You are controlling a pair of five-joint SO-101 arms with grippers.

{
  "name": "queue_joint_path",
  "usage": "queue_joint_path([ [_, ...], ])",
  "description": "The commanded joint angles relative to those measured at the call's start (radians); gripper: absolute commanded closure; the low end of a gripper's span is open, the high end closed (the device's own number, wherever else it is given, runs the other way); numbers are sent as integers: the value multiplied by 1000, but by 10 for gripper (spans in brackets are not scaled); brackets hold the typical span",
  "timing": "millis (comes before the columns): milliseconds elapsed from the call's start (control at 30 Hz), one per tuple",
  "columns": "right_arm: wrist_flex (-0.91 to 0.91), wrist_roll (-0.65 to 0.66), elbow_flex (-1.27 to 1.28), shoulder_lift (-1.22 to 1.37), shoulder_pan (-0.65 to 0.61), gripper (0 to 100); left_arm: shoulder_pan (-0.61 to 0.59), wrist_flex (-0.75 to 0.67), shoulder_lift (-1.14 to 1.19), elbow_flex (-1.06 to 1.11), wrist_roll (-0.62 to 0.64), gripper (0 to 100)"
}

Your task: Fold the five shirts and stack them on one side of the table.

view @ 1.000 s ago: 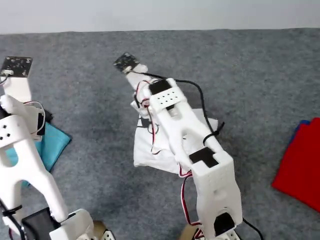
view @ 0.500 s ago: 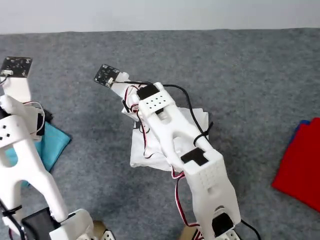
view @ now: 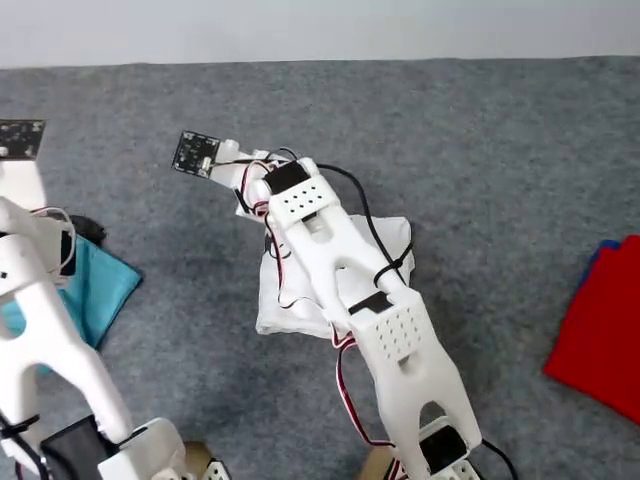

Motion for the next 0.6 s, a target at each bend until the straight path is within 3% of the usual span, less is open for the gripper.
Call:
queue_joint_path([
  [0, -10, 17, -69, 4, 16, 989, -6, -9, -32, -2, -6, 977],
  [100, 33, -6, -89, -27, 39, 986, -6, -12, -31, -2, -6, 977],
  [300, 216, -239, -175, -96, 111, 883, -6, -14, -31, -1, -6, 977],
  [567, 526, -519, -270, -117, 234, 887, -6, -14, -31, -1, -8, 977],
])
